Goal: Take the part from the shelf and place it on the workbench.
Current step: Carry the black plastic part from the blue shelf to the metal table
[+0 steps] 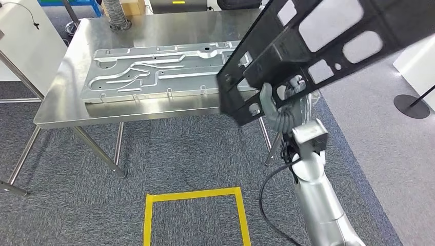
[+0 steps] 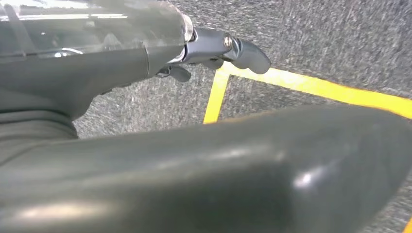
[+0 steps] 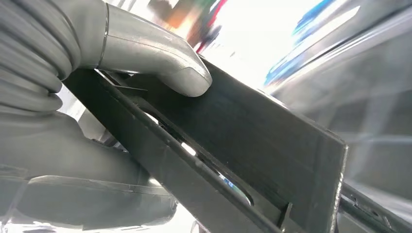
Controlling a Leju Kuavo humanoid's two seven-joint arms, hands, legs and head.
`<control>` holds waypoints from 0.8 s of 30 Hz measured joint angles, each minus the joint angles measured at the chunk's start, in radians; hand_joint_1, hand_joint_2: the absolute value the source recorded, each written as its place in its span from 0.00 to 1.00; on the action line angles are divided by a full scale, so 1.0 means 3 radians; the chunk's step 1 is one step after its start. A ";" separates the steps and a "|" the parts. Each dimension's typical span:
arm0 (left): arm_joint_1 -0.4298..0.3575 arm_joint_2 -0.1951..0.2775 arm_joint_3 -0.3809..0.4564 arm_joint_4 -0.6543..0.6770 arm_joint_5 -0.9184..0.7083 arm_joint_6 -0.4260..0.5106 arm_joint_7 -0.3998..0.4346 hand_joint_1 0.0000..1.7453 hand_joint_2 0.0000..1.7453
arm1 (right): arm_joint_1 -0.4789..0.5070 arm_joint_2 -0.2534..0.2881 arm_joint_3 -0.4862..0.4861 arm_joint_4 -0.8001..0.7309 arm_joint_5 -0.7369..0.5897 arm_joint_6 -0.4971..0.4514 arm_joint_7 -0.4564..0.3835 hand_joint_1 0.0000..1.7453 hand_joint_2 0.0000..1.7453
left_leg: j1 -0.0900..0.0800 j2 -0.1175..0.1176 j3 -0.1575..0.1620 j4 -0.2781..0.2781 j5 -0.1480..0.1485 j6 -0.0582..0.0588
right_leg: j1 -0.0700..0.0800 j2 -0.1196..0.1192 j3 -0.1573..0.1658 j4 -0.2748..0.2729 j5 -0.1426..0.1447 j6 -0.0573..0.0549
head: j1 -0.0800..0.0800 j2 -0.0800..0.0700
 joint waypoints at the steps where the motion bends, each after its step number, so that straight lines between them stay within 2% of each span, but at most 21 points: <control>1: 0.0000 0.0000 0.0005 0.0000 0.0000 0.0000 -0.0005 0.00 0.00 | -0.0074 -0.0028 -0.0002 0.0119 0.0411 -0.0315 0.0184 1.00 1.00 | 0.0000 -0.0002 0.0013 0.0001 -0.0019 0.0003 | -0.0004 -0.0002 -0.0138 0.0163 -0.0070 0.0013 | 0.0000 0.0000; 2: 0.0004 -0.0002 0.0008 0.0000 0.0000 0.0000 -0.0009 0.00 0.00 | -0.0149 -0.0058 -0.0004 0.0248 0.0837 -0.0580 0.0379 1.00 1.00 | 0.0000 -0.0005 0.0034 0.0002 -0.0040 0.0002 | -0.0008 -0.0004 -0.0235 0.0234 -0.0094 0.0021 | 0.0000 0.0000; 3: 0.0009 -0.0004 0.0010 0.0000 0.0000 0.0000 -0.0013 0.00 0.00 | -0.0230 -0.0090 -0.0004 0.0383 0.1301 -0.0796 0.0583 1.00 1.00 | 0.0000 -0.0008 0.0062 0.0004 -0.0064 -0.0001 | -0.0010 -0.0005 -0.0274 0.0189 -0.0045 0.0024 | 0.0000 0.0000; 4: 0.0012 -0.0008 0.0010 0.0000 -0.0001 0.0000 -0.0018 0.00 0.00 | -0.0320 -0.0119 -0.0005 0.0516 0.1770 -0.0968 0.0794 1.00 1.00 | 0.0000 -0.0011 0.0097 0.0006 -0.0092 -0.0006 | -0.0012 -0.0006 -0.0261 0.0035 0.0081 0.0023 | 0.0000 0.0000; 6: 0.0009 -0.0013 0.0010 0.0000 -0.0001 -0.0005 -0.0026 0.00 0.00 | -0.0515 -0.0172 -0.0004 0.0760 0.2607 -0.1171 0.1160 1.00 1.00 | -0.0005 -0.0011 0.0156 0.0016 -0.0153 -0.0029 | -0.0009 -0.0008 -0.0167 -0.0397 0.0418 0.0006 | 0.0000 0.0000; 7: 0.0003 -0.0014 0.0009 0.0000 -0.0001 -0.0010 -0.0030 0.00 0.00 | -0.0629 -0.0190 -0.0001 0.0890 0.2931 -0.1219 0.1300 1.00 1.00 | -0.0010 -0.0008 0.0173 0.0020 -0.0180 -0.0044 | -0.0003 -0.0008 -0.0134 -0.0547 0.0519 -0.0017 | 0.0000 0.0000; 8: -0.0005 -0.0013 0.0007 0.0000 -0.0002 -0.0018 -0.0032 0.00 0.00 | -0.0747 -0.0209 0.0005 0.1031 0.3195 -0.1224 0.1405 1.00 1.00 | -0.0015 -0.0006 0.0177 0.0020 -0.0204 -0.0062 | 0.0002 -0.0007 -0.0120 -0.0625 0.0573 -0.0041 | -0.0001 0.0000; 11: -0.0017 -0.0012 -0.0017 0.0000 -0.0003 -0.0041 -0.0032 0.00 0.00 | -0.1098 -0.0254 0.0082 0.1428 0.3674 -0.1113 0.1641 1.00 1.00 | -0.0015 -0.0002 0.0199 0.0060 -0.0234 -0.0122 | 0.0003 -0.0005 -0.0078 -0.0656 0.0552 -0.0119 | -0.0002 0.0000; 12: -0.0018 -0.0013 -0.0030 -0.0001 -0.0003 -0.0044 -0.0031 0.00 0.00 | -0.1210 -0.0265 0.0154 0.1545 0.3730 -0.1068 0.1702 1.00 1.00 | -0.0010 -0.0001 0.0184 0.0129 -0.0245 -0.0141 | 0.0000 -0.0006 -0.0049 -0.0665 0.0536 -0.0141 | -0.0002 0.0000; 13: -0.0023 -0.0014 -0.0043 -0.0001 -0.0004 -0.0045 -0.0028 0.00 0.00 | -0.1326 -0.0273 0.0261 0.1669 0.3758 -0.1028 0.1755 1.00 1.00 | -0.0003 0.0000 0.0122 0.0251 -0.0274 -0.0158 | -0.0005 -0.0006 -0.0018 -0.0669 0.0523 -0.0161 | -0.0002 0.0000; 14: -0.0028 -0.0016 -0.0055 -0.0001 -0.0004 -0.0045 -0.0025 0.00 0.00 | -0.1434 -0.0272 0.0401 0.1798 0.3771 -0.1001 0.1792 1.00 1.00 | 0.0006 0.0002 0.0013 0.0436 -0.0317 -0.0174 | -0.0005 -0.0003 0.0009 -0.0672 0.0505 -0.0175 | -0.0002 0.0000; 16: -0.0036 -0.0017 -0.0072 -0.0001 -0.0003 -0.0044 -0.0019 0.00 0.00 | -0.1597 -0.0240 0.0724 0.2083 0.3782 -0.0964 0.1796 1.00 1.00 | 0.0014 0.0003 -0.0274 0.0844 -0.0443 -0.0197 | -0.0001 0.0009 0.0065 -0.0673 0.0456 -0.0192 | -0.0002 0.0000; 17: -0.0036 -0.0017 -0.0079 -0.0001 -0.0002 -0.0042 -0.0015 0.00 0.00 | -0.1642 -0.0208 0.0879 0.2227 0.3787 -0.0954 0.1766 1.00 1.00 | 0.0015 0.0003 -0.0387 0.0956 -0.0487 -0.0199 | 0.0003 0.0014 0.0103 -0.0673 0.0426 -0.0193 | -0.0002 0.0000; 18: -0.0036 -0.0017 -0.0087 -0.0001 -0.0002 -0.0039 -0.0012 0.00 0.00 | -0.1674 -0.0166 0.1013 0.2367 0.3792 -0.0946 0.1721 1.00 1.00 | 0.0015 0.0003 -0.0452 0.0962 -0.0484 -0.0193 | 0.0008 0.0017 0.0146 -0.0673 0.0393 -0.0194 | -0.0002 0.0000; 19: -0.0035 -0.0018 -0.0095 -0.0001 -0.0001 -0.0035 -0.0008 0.00 0.00 | -0.1700 -0.0114 0.1134 0.2502 0.3797 -0.0941 0.1673 1.00 1.00 | 0.0010 0.0003 -0.0462 0.0850 -0.0406 -0.0176 | 0.0015 0.0017 0.0195 -0.0673 0.0358 -0.0194 | -0.0002 0.0000; 22: -0.0031 -0.0010 -0.0107 -0.0001 0.0000 -0.0011 -0.0003 0.00 0.00 | -0.1797 0.0065 0.1429 0.2864 0.3805 -0.0926 0.1561 1.00 1.00 | -0.0032 0.0004 -0.0348 0.0216 0.0098 -0.0081 | 0.0038 0.0013 0.0318 -0.0680 0.0255 -0.0184 | -0.0001 0.0000; 23: -0.0029 -0.0007 -0.0107 -0.0001 0.0000 -0.0001 -0.0003 0.00 0.00 | -0.1828 0.0120 0.1511 0.2972 0.3805 -0.0924 0.1544 1.00 1.00 | -0.0048 0.0003 -0.0316 0.0087 0.0202 -0.0059 | 0.0042 0.0014 0.0341 -0.0690 0.0227 -0.0171 | -0.0001 0.0000; 24: -0.0026 -0.0004 -0.0107 -0.0001 0.0000 0.0008 -0.0003 0.00 0.00 | -0.1851 0.0170 0.1583 0.3069 0.3805 -0.0924 0.1536 1.00 1.00 | -0.0056 0.0002 -0.0298 0.0023 0.0239 -0.0048 | 0.0046 0.0014 0.0359 -0.0691 0.0215 -0.0155 | -0.0001 0.0000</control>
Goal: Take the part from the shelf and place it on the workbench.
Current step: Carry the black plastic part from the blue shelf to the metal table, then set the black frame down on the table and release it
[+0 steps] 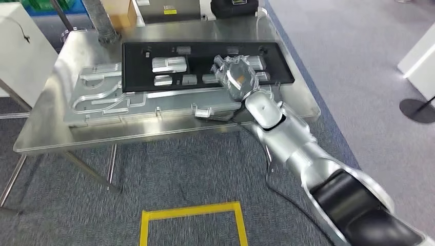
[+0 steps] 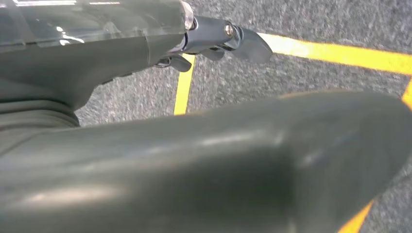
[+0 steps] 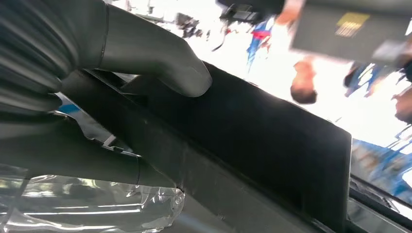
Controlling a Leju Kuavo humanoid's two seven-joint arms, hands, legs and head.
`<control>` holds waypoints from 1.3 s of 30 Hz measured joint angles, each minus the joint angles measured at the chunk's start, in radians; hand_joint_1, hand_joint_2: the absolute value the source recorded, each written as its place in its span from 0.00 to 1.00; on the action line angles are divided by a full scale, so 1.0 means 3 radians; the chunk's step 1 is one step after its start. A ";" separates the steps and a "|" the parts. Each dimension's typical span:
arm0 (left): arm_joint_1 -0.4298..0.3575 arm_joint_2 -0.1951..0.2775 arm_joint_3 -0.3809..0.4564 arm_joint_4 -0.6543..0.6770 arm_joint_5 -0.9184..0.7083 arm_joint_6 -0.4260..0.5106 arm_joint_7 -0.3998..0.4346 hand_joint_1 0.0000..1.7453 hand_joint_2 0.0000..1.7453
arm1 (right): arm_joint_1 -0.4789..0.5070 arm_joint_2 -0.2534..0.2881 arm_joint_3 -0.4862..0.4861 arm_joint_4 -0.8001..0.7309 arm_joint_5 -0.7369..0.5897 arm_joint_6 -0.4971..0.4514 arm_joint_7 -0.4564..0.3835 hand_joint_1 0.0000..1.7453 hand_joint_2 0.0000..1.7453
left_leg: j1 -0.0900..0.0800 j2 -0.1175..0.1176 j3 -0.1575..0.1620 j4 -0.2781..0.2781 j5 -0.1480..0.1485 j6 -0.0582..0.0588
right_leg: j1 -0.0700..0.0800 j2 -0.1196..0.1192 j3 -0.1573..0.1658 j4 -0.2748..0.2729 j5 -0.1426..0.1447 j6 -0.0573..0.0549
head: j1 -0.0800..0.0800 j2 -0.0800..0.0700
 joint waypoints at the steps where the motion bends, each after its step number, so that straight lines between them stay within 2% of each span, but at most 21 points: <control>1: 0.0001 0.0000 0.0000 0.0000 0.0000 0.0006 -0.0001 0.00 0.00 | -0.0016 0.0052 0.0059 0.0086 -0.0004 -0.0003 -0.0004 1.00 1.00 | 0.0000 -0.0001 0.0028 -0.0013 -0.0018 0.0004 | 0.0003 0.0002 0.0015 -0.0002 -0.0004 0.0017 | 0.0000 0.0000; 3: 0.0004 -0.0002 0.0004 0.0000 -0.0001 0.0010 -0.0007 0.00 0.00 | -0.0043 0.0121 0.0128 0.0220 -0.0022 -0.0014 -0.0001 1.00 1.00 | 0.0018 -0.0004 0.0094 -0.0054 -0.0021 0.0026 | 0.0003 -0.0005 -0.0004 0.0098 0.0002 0.0047 | 0.0000 0.0000; 4: 0.0004 -0.0003 0.0007 0.0000 -0.0001 0.0009 -0.0011 0.00 0.00 | -0.0071 0.0147 0.0148 0.0284 -0.0034 -0.0021 0.0002 1.00 1.00 | 0.0027 -0.0006 0.0127 -0.0064 -0.0034 0.0037 | -0.0001 -0.0006 -0.0073 0.0226 -0.0012 0.0062 | 0.0000 0.0000; 7: 0.0006 -0.0004 0.0018 0.0000 -0.0001 0.0009 -0.0019 0.00 0.00 | -0.0161 0.0180 0.0186 0.0450 -0.0050 -0.0018 0.0011 1.00 1.00 | 0.0034 -0.0011 0.0197 -0.0074 -0.0100 0.0054 | -0.0025 -0.0012 -0.0465 0.0799 -0.0221 0.0109 | 0.0001 0.0000; 9: 0.0018 -0.0004 0.0023 0.0000 -0.0001 0.0006 -0.0020 0.00 0.00 | -0.0196 0.0184 0.0201 0.0544 -0.0052 0.0017 0.0022 1.00 1.00 | 0.0034 -0.0022 0.0265 -0.0070 -0.0162 0.0051 | -0.0039 -0.0017 -0.0638 0.0916 -0.0321 0.0129 | 0.0000 0.0000; 10: 0.0024 -0.0004 0.0026 0.0000 -0.0001 0.0002 -0.0020 0.00 0.00 | -0.0218 0.0181 0.0206 0.0587 -0.0055 0.0042 0.0025 1.00 1.00 | 0.0033 -0.0027 0.0305 -0.0066 -0.0195 0.0047 | -0.0042 -0.0019 -0.0651 0.0819 -0.0267 0.0129 | 0.0000 0.0000; 14: 0.0027 -0.0010 0.0033 0.0000 -0.0001 -0.0007 -0.0025 0.00 0.00 | -0.0357 0.0159 0.0213 0.0743 -0.0082 0.0123 0.0033 1.00 1.00 | 0.0023 -0.0036 0.0434 -0.0050 -0.0326 0.0007 | -0.0020 -0.0025 -0.0492 0.0065 0.0355 0.0076 | 0.0000 0.0000; 15: 0.0024 -0.0013 0.0034 0.0000 -0.0001 -0.0007 -0.0028 0.00 0.00 | -0.0383 0.0155 0.0213 0.0775 -0.0086 0.0137 0.0041 1.00 1.00 | 0.0020 -0.0036 0.0452 -0.0042 -0.0347 -0.0009 | -0.0013 -0.0024 -0.0473 -0.0005 0.0417 0.0054 | 0.0000 0.0000; 17: 0.0020 -0.0013 0.0034 0.0000 -0.0001 -0.0007 -0.0033 0.00 0.00 | -0.0411 0.0148 0.0213 0.0822 -0.0087 0.0157 0.0065 1.00 1.00 | 0.0020 -0.0032 0.0470 -0.0014 -0.0367 -0.0041 | -0.0014 -0.0016 -0.0432 -0.0028 0.0407 0.0011 | -0.0001 0.0001; 19: 0.0022 -0.0017 0.0034 0.0000 -0.0001 -0.0007 -0.0039 0.00 0.00 | -0.0422 0.0140 0.0213 0.0862 -0.0086 0.0159 0.0097 1.00 1.00 | 0.0027 -0.0024 0.0399 0.0153 -0.0392 -0.0077 | -0.0028 -0.0014 -0.0371 -0.0047 0.0382 -0.0025 | -0.0001 0.0000; 22: 0.0021 -0.0024 0.0037 0.0000 0.0000 0.0001 -0.0046 0.00 0.00 | -0.0410 0.0138 0.0214 0.0905 -0.0077 0.0140 0.0155 1.00 1.00 | 0.0062 -0.0009 0.0037 0.0743 -0.0584 -0.0138 | -0.0038 -0.0014 -0.0291 -0.0056 0.0319 -0.0048 | -0.0001 0.0000; 24: 0.0029 -0.0023 0.0042 0.0000 0.0000 0.0010 -0.0046 0.00 0.00 | -0.0368 0.0139 0.0216 0.0931 -0.0056 0.0121 0.0197 1.00 1.00 | 0.0084 -0.0005 -0.0160 0.0952 -0.0682 -0.0163 | -0.0040 -0.0011 -0.0227 -0.0056 0.0263 -0.0042 | -0.0001 0.0000; 25: 0.0034 -0.0023 0.0045 0.0000 0.0000 0.0014 -0.0046 0.00 0.00 | -0.0343 0.0143 0.0217 0.0942 -0.0044 0.0111 0.0210 1.00 1.00 | 0.0091 -0.0003 -0.0179 0.0890 -0.0643 -0.0167 | -0.0043 -0.0010 -0.0186 -0.0056 0.0231 -0.0035 | 0.0000 0.0000; 26: 0.0037 -0.0023 0.0048 0.0000 0.0000 0.0016 -0.0046 0.00 0.00 | -0.0321 0.0151 0.0219 0.0950 -0.0035 0.0102 0.0217 1.00 1.00 | 0.0096 -0.0001 -0.0146 0.0719 -0.0530 -0.0166 | -0.0046 -0.0009 -0.0140 -0.0055 0.0196 -0.0026 | 0.0000 0.0000; 28: 0.0040 -0.0021 0.0051 0.0000 0.0000 0.0017 -0.0048 0.00 0.00 | -0.0292 0.0176 0.0222 0.0962 -0.0027 0.0077 0.0213 1.00 1.00 | 0.0093 0.0006 -0.0024 0.0237 -0.0181 -0.0151 | -0.0047 -0.0008 -0.0061 -0.0054 0.0125 0.0000 | 0.0000 0.0000; 30: 0.0042 -0.0019 0.0053 0.0000 0.0000 0.0017 -0.0052 0.00 0.00 | -0.0282 0.0204 0.0224 0.0971 -0.0026 0.0046 0.0189 1.00 1.00 | 0.0080 0.0011 0.0047 -0.0033 -0.0002 -0.0116 | -0.0041 0.0000 -0.0025 -0.0062 0.0079 0.0037 | 0.0000 0.0000; 32: 0.0041 -0.0017 0.0056 0.0000 0.0000 0.0017 -0.0061 0.00 0.00 | -0.0271 0.0228 0.0226 0.0977 -0.0027 0.0026 0.0145 1.00 1.00 | 0.0074 0.0009 0.0079 -0.0065 -0.0021 -0.0068 | -0.0036 0.0006 -0.0001 -0.0067 0.0058 0.0083 | -0.0001 0.0001; 34: 0.0038 -0.0016 0.0057 0.0000 0.0000 0.0015 -0.0074 0.00 0.00 | -0.0261 0.0246 0.0228 0.0978 -0.0036 0.0011 0.0093 1.00 1.00 | 0.0080 0.0003 0.0126 -0.0080 -0.0039 -0.0025 | -0.0043 -0.0002 -0.0033 0.0054 0.0030 0.0116 | 0.0000 0.0001; 35: 0.0035 -0.0015 0.0057 0.0000 0.0000 0.0013 -0.0079 0.00 0.00 | -0.0258 0.0251 0.0228 0.0979 -0.0048 -0.0005 0.0066 1.00 1.00 | 0.0081 0.0001 0.0150 -0.0083 -0.0050 -0.0009 | -0.0047 -0.0007 -0.0115 0.0209 -0.0010 0.0126 | 0.0000 0.0001; 38: 0.0029 -0.0009 0.0057 0.0000 -0.0001 0.0010 -0.0085 0.00 0.00 | -0.0200 0.0257 0.0228 0.0985 -0.0128 -0.0067 -0.0047 1.00 1.00 | 0.0070 -0.0004 0.0217 -0.0083 -0.0111 0.0023 | -0.0049 -0.0014 -0.0530 0.0841 -0.0252 0.0135 | 0.0000 0.0001; 39: 0.0031 -0.0008 0.0057 0.0000 -0.0001 0.0009 -0.0086 0.00 0.00 | -0.0165 0.0257 0.0228 0.0990 -0.0166 -0.0080 -0.0092 1.00 1.00 | 0.0065 -0.0010 0.0246 -0.0081 -0.0138 0.0028 | -0.0048 -0.0015 -0.0626 0.0928 -0.0301 0.0134 | 0.0000 0.0000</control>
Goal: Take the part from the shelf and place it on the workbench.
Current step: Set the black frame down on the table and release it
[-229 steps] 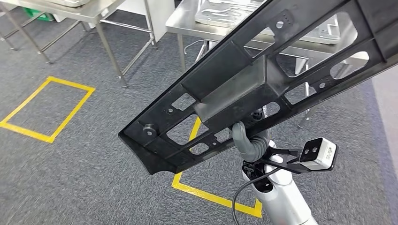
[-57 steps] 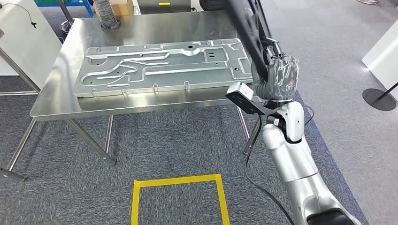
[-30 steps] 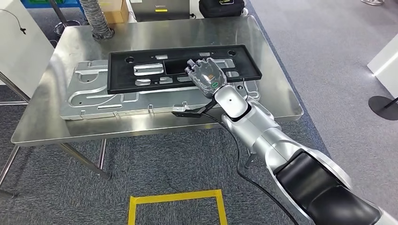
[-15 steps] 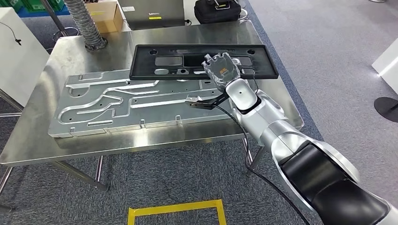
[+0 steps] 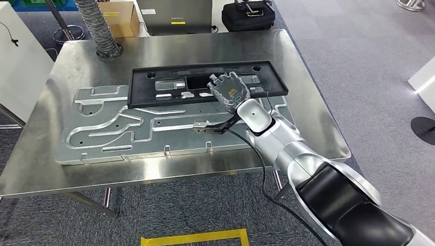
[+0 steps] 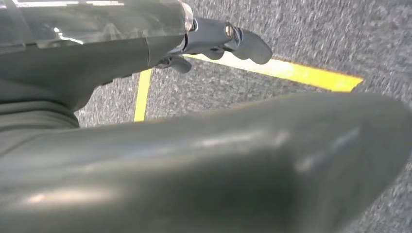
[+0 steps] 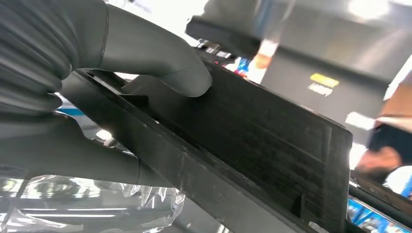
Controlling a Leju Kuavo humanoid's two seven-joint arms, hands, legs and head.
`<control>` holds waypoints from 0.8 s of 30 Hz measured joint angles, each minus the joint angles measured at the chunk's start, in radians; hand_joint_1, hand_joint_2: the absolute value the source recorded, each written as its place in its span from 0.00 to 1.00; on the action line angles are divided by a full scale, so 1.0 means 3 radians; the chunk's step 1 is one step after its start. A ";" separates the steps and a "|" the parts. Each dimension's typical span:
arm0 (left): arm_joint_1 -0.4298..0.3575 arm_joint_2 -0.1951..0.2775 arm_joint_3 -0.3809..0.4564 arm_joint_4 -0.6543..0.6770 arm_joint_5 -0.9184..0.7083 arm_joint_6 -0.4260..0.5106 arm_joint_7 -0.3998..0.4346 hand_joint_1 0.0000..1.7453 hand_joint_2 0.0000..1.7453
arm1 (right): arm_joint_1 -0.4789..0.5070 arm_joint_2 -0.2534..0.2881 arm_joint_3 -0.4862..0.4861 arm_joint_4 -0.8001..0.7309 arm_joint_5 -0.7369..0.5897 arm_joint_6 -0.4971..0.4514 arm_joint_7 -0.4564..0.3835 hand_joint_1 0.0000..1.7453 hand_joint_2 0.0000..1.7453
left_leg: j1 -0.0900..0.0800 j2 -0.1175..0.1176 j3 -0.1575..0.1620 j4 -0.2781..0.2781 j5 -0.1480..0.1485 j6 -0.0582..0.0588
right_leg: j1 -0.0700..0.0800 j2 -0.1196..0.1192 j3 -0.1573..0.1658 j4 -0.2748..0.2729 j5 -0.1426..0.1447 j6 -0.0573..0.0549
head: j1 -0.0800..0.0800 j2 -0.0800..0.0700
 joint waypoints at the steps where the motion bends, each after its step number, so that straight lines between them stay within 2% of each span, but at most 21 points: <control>1: 0.0003 0.0000 0.0000 0.0000 0.0000 -0.0001 -0.0002 0.00 0.00 | 0.0035 0.0000 -0.0002 0.0005 -0.0041 -0.0010 -0.0050 1.00 1.00 | -0.0007 -0.0008 0.0032 0.0003 -0.0028 0.0002 | 0.0002 -0.0001 -0.0041 -0.0031 0.0023 -0.0006 | 0.0000 0.0000; 2: 0.0005 0.0000 -0.0001 0.0000 -0.0001 -0.0003 -0.0005 0.00 0.00 | 0.0066 -0.0001 -0.0010 0.0011 -0.0085 -0.0018 -0.0098 1.00 1.00 | -0.0015 -0.0016 0.0068 0.0007 -0.0057 0.0002 | 0.0008 -0.0001 -0.0027 -0.0180 0.0135 -0.0023 | 0.0000 0.0000; 4: 0.0006 -0.0007 -0.0003 0.0000 -0.0002 -0.0007 -0.0015 0.00 0.00 | 0.0118 -0.0003 -0.0036 0.0020 -0.0169 -0.0045 -0.0179 1.00 1.00 | -0.0033 -0.0027 0.0130 0.0017 -0.0115 -0.0005 | 0.0035 -0.0003 0.0076 -0.0638 0.0503 -0.0089 | -0.0001 0.0000; 5: 0.0004 -0.0012 -0.0005 -0.0001 -0.0003 -0.0011 -0.0024 0.00 0.00 | 0.0138 -0.0004 -0.0052 0.0024 -0.0204 -0.0062 -0.0211 1.00 1.00 | -0.0038 -0.0030 0.0146 0.0020 -0.0138 -0.0013 | 0.0052 -0.0005 0.0120 -0.0821 0.0638 -0.0117 | 0.0001 0.0000; 6: 0.0003 -0.0018 -0.0006 -0.0001 -0.0003 -0.0014 -0.0035 0.00 0.00 | 0.0161 -0.0004 -0.0065 0.0027 -0.0233 -0.0078 -0.0240 1.00 1.00 | -0.0038 -0.0030 0.0152 0.0022 -0.0156 -0.0026 | 0.0067 -0.0005 0.0143 -0.0929 0.0726 -0.0136 | 0.0003 0.0000; 7: 0.0002 -0.0023 -0.0008 -0.0001 -0.0004 -0.0018 -0.0051 0.00 0.00 | 0.0187 -0.0005 -0.0076 0.0031 -0.0262 -0.0093 -0.0271 1.00 1.00 | -0.0037 -0.0029 0.0157 0.0033 -0.0165 -0.0041 | 0.0078 -0.0004 0.0148 -0.0969 0.0747 -0.0146 | 0.0003 0.0000; 9: 0.0003 -0.0017 -0.0010 -0.0001 -0.0006 -0.0028 -0.0086 0.00 0.00 | 0.0254 -0.0009 -0.0108 0.0037 -0.0322 -0.0110 -0.0341 1.00 1.00 | -0.0035 -0.0025 0.0167 0.0055 -0.0187 -0.0071 | 0.0068 -0.0005 0.0191 -0.0999 0.0756 -0.0158 | 0.0004 0.0000; 11: -0.0003 -0.0013 -0.0015 -0.0003 -0.0008 -0.0048 -0.0117 0.00 0.00 | 0.0319 -0.0014 -0.0142 0.0044 -0.0377 -0.0125 -0.0402 1.00 1.00 | -0.0032 -0.0016 0.0117 0.0203 -0.0279 -0.0102 | 0.0044 -0.0008 0.0251 -0.1028 0.0744 -0.0178 | 0.0004 0.0000; 12: -0.0008 -0.0011 -0.0017 -0.0003 -0.0010 -0.0055 -0.0127 0.00 0.00 | 0.0347 -0.0014 -0.0154 0.0045 -0.0394 -0.0129 -0.0424 1.00 1.00 | -0.0021 -0.0009 0.0029 0.0373 -0.0368 -0.0121 | 0.0034 -0.0010 0.0270 -0.1037 0.0737 -0.0184 | 0.0004 0.0000; 14: -0.0013 -0.0012 -0.0020 -0.0004 -0.0011 -0.0061 -0.0140 0.00 0.00 | 0.0403 -0.0014 -0.0167 0.0054 -0.0409 -0.0130 -0.0454 1.00 1.00 | 0.0010 -0.0001 -0.0214 0.0807 -0.0545 -0.0166 | 0.0025 -0.0009 0.0284 -0.1035 0.0717 -0.0189 | 0.0004 0.0000; 15: -0.0010 -0.0012 -0.0020 -0.0004 -0.0011 -0.0062 -0.0144 0.00 0.00 | 0.0438 -0.0015 -0.0174 0.0062 -0.0414 -0.0127 -0.0466 1.00 1.00 | 0.0026 0.0001 -0.0309 0.0952 -0.0580 -0.0188 | 0.0021 -0.0007 0.0290 -0.1031 0.0706 -0.0184 | 0.0004 0.0000; 16: -0.0007 -0.0011 -0.0021 -0.0004 -0.0011 -0.0065 -0.0150 0.00 0.00 | 0.0473 -0.0015 -0.0182 0.0070 -0.0422 -0.0121 -0.0480 1.00 1.00 | 0.0040 0.0004 -0.0346 0.0977 -0.0551 -0.0209 | 0.0015 -0.0005 0.0298 -0.1025 0.0694 -0.0176 | 0.0004 0.0000; 17: -0.0005 -0.0010 -0.0021 -0.0004 -0.0010 -0.0068 -0.0159 0.00 0.25 | 0.0503 -0.0015 -0.0191 0.0076 -0.0432 -0.0114 -0.0493 0.75 0.75 | 0.0051 0.0006 -0.0317 0.0869 -0.0455 -0.0225 | 0.0007 -0.0003 0.0306 -0.1015 0.0681 -0.0164 | 0.0004 0.0000; 19: -0.0009 -0.0008 -0.0021 -0.0004 -0.0007 -0.0079 -0.0183 0.00 0.75 | 0.0538 -0.0015 -0.0206 0.0083 -0.0446 -0.0096 -0.0510 0.25 0.25 | 0.0069 0.0008 -0.0137 0.0411 -0.0191 -0.0249 | -0.0007 0.0000 0.0319 -0.0984 0.0648 -0.0131 | 0.0004 0.0000; 20: -0.0013 -0.0007 -0.0021 -0.0004 -0.0006 -0.0086 -0.0195 0.00 1.00 | 0.0542 -0.0016 -0.0211 0.0084 -0.0451 -0.0082 -0.0513 0.00 0.00 | 0.0066 0.0009 -0.0060 0.0214 -0.0126 -0.0239 | -0.0008 0.0002 0.0315 -0.0969 0.0636 -0.0111 | 0.0004 0.0000; 21: -0.0015 -0.0007 -0.0021 -0.0004 -0.0005 -0.0095 -0.0202 0.00 1.00 | 0.0543 -0.0017 -0.0215 0.0086 -0.0454 -0.0071 -0.0513 0.00 0.00 | 0.0061 0.0009 -0.0011 0.0092 -0.0087 -0.0218 | -0.0006 0.0003 0.0308 -0.0957 0.0625 -0.0091 | 0.0004 0.0000; 23: -0.0010 -0.0006 -0.0021 -0.0004 -0.0005 -0.0110 -0.0210 0.00 1.00 | 0.0545 -0.0019 -0.0221 0.0091 -0.0456 -0.0055 -0.0513 0.00 0.00 | 0.0045 0.0007 0.0002 0.0060 -0.0101 -0.0159 | 0.0002 0.0005 0.0299 -0.0951 0.0617 -0.0053 | 0.0004 0.0000; 24: -0.0007 -0.0006 -0.0022 -0.0004 -0.0005 -0.0115 -0.0212 0.00 1.00 | 0.0547 -0.0020 -0.0223 0.0094 -0.0456 -0.0051 -0.0510 0.00 0.00 | 0.0050 0.0007 0.0007 0.0062 -0.0078 -0.0136 | 0.0000 0.0005 0.0300 -0.0946 0.0605 -0.0034 | 0.0004 0.0000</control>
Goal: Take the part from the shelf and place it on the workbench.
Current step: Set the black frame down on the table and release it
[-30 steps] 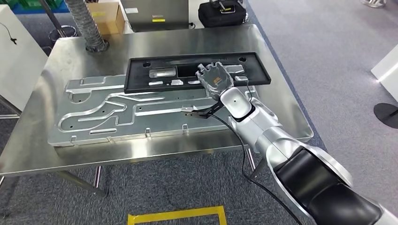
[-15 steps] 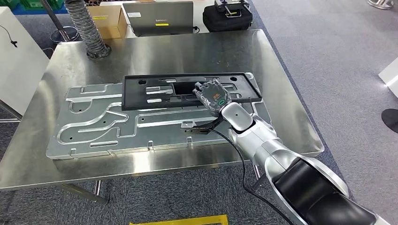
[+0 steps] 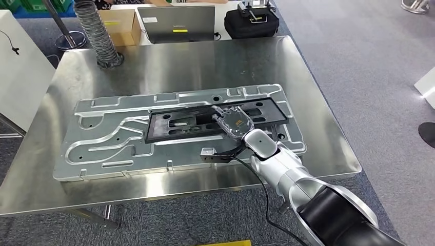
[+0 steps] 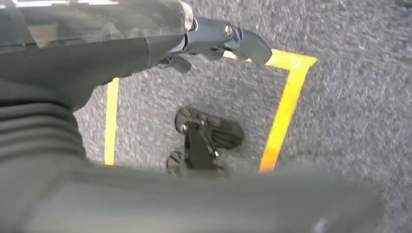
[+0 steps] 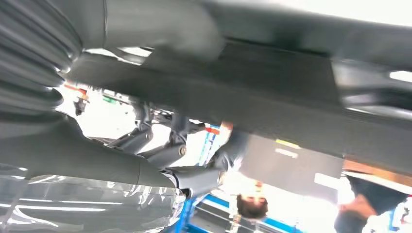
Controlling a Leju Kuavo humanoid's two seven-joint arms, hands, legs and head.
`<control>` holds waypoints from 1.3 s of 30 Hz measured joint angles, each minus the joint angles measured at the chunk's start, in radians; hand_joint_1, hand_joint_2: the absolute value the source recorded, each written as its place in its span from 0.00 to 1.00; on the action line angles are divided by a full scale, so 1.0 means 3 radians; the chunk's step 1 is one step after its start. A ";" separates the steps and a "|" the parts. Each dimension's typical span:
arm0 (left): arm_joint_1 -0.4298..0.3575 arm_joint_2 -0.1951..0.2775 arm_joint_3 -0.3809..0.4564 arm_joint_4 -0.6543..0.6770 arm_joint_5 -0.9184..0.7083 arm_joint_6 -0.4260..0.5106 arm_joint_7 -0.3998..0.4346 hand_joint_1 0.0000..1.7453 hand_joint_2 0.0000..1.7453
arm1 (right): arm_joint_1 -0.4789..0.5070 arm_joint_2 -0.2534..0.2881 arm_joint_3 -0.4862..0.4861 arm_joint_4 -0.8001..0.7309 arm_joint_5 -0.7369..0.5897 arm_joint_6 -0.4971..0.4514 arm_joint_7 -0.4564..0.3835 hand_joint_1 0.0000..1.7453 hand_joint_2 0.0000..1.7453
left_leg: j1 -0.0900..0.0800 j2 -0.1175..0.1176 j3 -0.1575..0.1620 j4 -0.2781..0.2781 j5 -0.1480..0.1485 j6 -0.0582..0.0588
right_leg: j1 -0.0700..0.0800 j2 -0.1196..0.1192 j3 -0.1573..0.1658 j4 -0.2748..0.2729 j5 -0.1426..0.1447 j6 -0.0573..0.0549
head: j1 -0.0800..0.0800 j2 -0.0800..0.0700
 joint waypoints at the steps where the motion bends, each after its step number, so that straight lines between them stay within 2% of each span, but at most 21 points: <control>1: 0.0001 0.0000 0.0000 0.0000 0.0000 -0.0005 -0.0001 0.00 1.00 | 0.0000 -0.0002 -0.0004 0.0002 0.0001 0.0005 0.0003 0.00 0.00 | 0.0003 0.0001 0.0004 -0.0002 0.0004 0.0019 | -0.0005 -0.0003 -0.0008 0.0032 -0.0030 0.0017 | 0.0000 0.0000; 3: -0.0007 0.0000 -0.0001 0.0000 0.0002 -0.0014 -0.0001 0.00 1.00 | -0.0001 -0.0007 -0.0011 0.0003 0.0003 0.0021 0.0021 0.00 0.00 | 0.0007 0.0003 0.0012 -0.0012 0.0009 0.0056 | -0.0014 -0.0009 -0.0119 0.0284 -0.0186 0.0045 | 0.0000 0.0000; 5: -0.0013 0.0003 0.0000 0.0000 0.0003 -0.0016 -0.0005 0.00 0.50 | 0.0007 -0.0013 -0.0013 0.0007 0.0014 0.0039 0.0043 0.00 0.00 | -0.0004 0.0004 0.0013 -0.0010 0.0002 0.0079 | -0.0017 -0.0011 -0.0341 0.0751 -0.0399 0.0058 | 0.0000 -0.0001; 7: -0.0013 0.0005 0.0000 0.0000 0.0004 -0.0016 -0.0022 0.00 0.00 | 0.0023 -0.0017 -0.0013 0.0011 0.0033 0.0049 0.0057 0.00 0.00 | -0.0017 0.0002 0.0016 -0.0004 -0.0006 0.0090 | -0.0017 -0.0012 -0.0475 0.1006 -0.0444 0.0056 | 0.0000 -0.0001; 8: -0.0012 0.0005 0.0000 0.0000 0.0005 -0.0015 -0.0035 0.00 0.00 | 0.0025 -0.0019 -0.0013 0.0011 0.0038 0.0047 0.0061 0.00 0.00 | -0.0023 -0.0001 0.0019 0.0000 -0.0010 0.0092 | -0.0015 -0.0011 -0.0448 0.0936 -0.0370 0.0044 | 0.0000 -0.0001; 10: -0.0014 0.0004 0.0001 0.0000 0.0005 -0.0016 -0.0058 0.00 0.00 | 0.0013 -0.0023 -0.0015 0.0008 0.0018 0.0027 0.0043 0.00 0.00 | -0.0034 -0.0006 0.0030 0.0008 -0.0022 0.0087 | -0.0001 -0.0012 -0.0240 0.0488 -0.0137 -0.0001 | 0.0000 0.0000; 12: -0.0020 0.0001 0.0001 0.0000 0.0005 -0.0016 -0.0069 0.00 0.00 | -0.0003 -0.0019 -0.0041 -0.0011 -0.0106 -0.0034 -0.0062 0.00 0.00 | -0.0048 -0.0007 0.0032 0.0019 -0.0036 0.0068 | 0.0024 -0.0018 -0.0066 0.0121 -0.0010 -0.0039 | 0.0000 0.0000; 16: -0.0020 0.0004 0.0001 0.0000 0.0005 -0.0014 -0.0066 0.00 0.00 | 0.0019 -0.0010 -0.0259 -0.0163 -0.0906 -0.0121 -0.0702 0.00 0.00 | -0.0054 -0.0002 0.0033 0.0028 -0.0062 0.0007 | 0.0023 -0.0021 -0.0016 0.0020 0.0006 -0.0074 | 0.0000 0.0000; 18: -0.0023 0.0006 0.0001 -0.0001 0.0005 -0.0011 -0.0062 0.00 0.00 | 0.0072 -0.0001 -0.0457 -0.0382 -0.1582 -0.0016 -0.1136 0.00 0.00 | -0.0051 0.0001 -0.0040 0.0215 -0.0191 -0.0026 | -0.0002 -0.0026 0.0010 -0.0012 0.0017 -0.0100 | 0.0000 0.0000; 20: -0.0023 0.0004 0.0000 -0.0001 0.0005 -0.0008 -0.0048 0.00 0.00 | 0.0219 -0.0029 -0.0652 -0.0833 -0.2424 0.0203 -0.1431 0.00 0.00 | -0.0031 0.0003 -0.0232 0.0645 -0.0412 -0.0058 | -0.0004 -0.0035 0.0022 -0.0016 0.0012 -0.0115 | 0.0000 0.0000; 22: -0.0010 0.0004 0.0000 -0.0001 0.0005 -0.0004 -0.0032 0.00 0.00 | 0.0442 -0.0123 -0.0806 -0.1501 -0.3232 0.0436 -0.1512 0.00 0.00 | -0.0016 0.0003 -0.0382 0.0956 -0.0502 -0.0080 | -0.0002 -0.0045 0.0026 -0.0012 0.0004 -0.0116 | 0.0000 0.0000; 23: -0.0002 0.0005 0.0002 -0.0001 0.0005 0.0001 -0.0024 0.00 0.00 | 0.0543 -0.0186 -0.0878 -0.1855 -0.3555 0.0540 -0.1512 0.00 0.00 | -0.0010 0.0004 -0.0371 0.0932 -0.0450 -0.0086 | -0.0004 -0.0048 0.0029 -0.0008 -0.0001 -0.0110 | 0.0000 0.0000; 24: 0.0004 0.0006 0.0005 -0.0001 0.0005 0.0007 -0.0016 0.00 0.00 | 0.0631 -0.0246 -0.0955 -0.2187 -0.3814 0.0631 -0.1510 0.00 0.00 | -0.0002 0.0004 -0.0295 0.0777 -0.0342 -0.0089 | -0.0008 -0.0049 0.0032 -0.0002 -0.0008 -0.0101 | 0.0000 0.0000; 26: 0.0007 0.0009 0.0013 -0.0001 0.0005 0.0021 -0.0003 0.00 0.00 | 0.0770 -0.0349 -0.1151 -0.2835 -0.4249 0.0783 -0.1523 0.00 0.00 | 0.0007 0.0003 -0.0061 0.0306 -0.0136 -0.0084 | -0.0007 -0.0047 0.0034 0.0021 -0.0030 -0.0072 | 0.0000 0.0000; 28: 0.0008 0.0010 0.0018 -0.0001 0.0006 0.0032 0.0006 0.00 0.00 | 0.0876 -0.0425 -0.1340 -0.3357 -0.4469 0.0873 -0.1512 0.00 0.00 | 0.0000 0.0000 0.0062 0.0056 -0.0082 -0.0052 | 0.0002 -0.0043 0.0026 0.0036 -0.0040 -0.0037 | 0.0000 0.0000; 32: 0.0009 0.0008 0.0024 -0.0001 0.0006 0.0044 0.0011 0.00 0.00 | 0.1022 -0.0524 -0.1534 -0.3953 -0.4525 0.0924 -0.1531 0.00 0.00 | -0.0002 0.0005 0.0076 0.0017 -0.0075 0.0038 | -0.0004 -0.0034 0.0007 0.0087 -0.0085 0.0028 | 0.0000 -0.0001; 33: 0.0003 0.0007 0.0029 -0.0001 0.0006 0.0047 0.0011 0.00 0.00 | 0.1050 -0.0538 -0.1566 -0.4058 -0.4551 0.0910 -0.1551 0.00 0.00 | 0.0001 0.0008 0.0080 0.0005 -0.0066 0.0061 | -0.0009 -0.0032 -0.0041 0.0203 -0.0164 0.0042 | 0.0000 -0.0001; 36: 0.0000 0.0007 0.0070 -0.0001 0.0006 0.0052 -0.0003 0.00 0.00 | 0.1232 -0.0556 -0.1756 -0.4452 -0.4541 0.0635 -0.1597 0.00 0.00 | -0.0003 0.0004 0.0081 0.0000 -0.0062 0.0097 | -0.0017 -0.0030 -0.0322 0.0841 -0.0475 0.0070 | 0.0000 0.0000; 37: 0.0009 0.0006 0.0091 -0.0001 0.0006 0.0047 -0.0020 0.00 0.00 | 0.1337 -0.0557 -0.1865 -0.4606 -0.4428 0.0437 -0.1604 0.00 0.00 | -0.0005 -0.0003 0.0082 0.0000 -0.0063 0.0100 | -0.0018 -0.0031 -0.0382 0.0973 -0.0504 0.0074 | 0.0000 0.0000; 38: 0.0020 0.0004 0.0114 -0.0001 0.0006 0.0039 -0.0041 0.00 0.00 | 0.1452 -0.0556 -0.1980 -0.4745 -0.4271 0.0215 -0.1609 0.00 0.00 | -0.0005 -0.0012 0.0085 0.0002 -0.0065 0.0100 | -0.0019 -0.0031 -0.0383 0.0975 -0.0468 0.0074 | 0.0000 0.0000; 39: 0.0031 0.0001 0.0138 -0.0001 0.0005 0.0026 -0.0066 0.00 0.00 | 0.1569 -0.0553 -0.2100 -0.4871 -0.4104 -0.0011 -0.1612 0.00 0.00 | -0.0006 -0.0018 0.0089 0.0004 -0.0067 0.0098 | -0.0019 -0.0031 -0.0319 0.0843 -0.0376 0.0069 | 0.0000 0.0000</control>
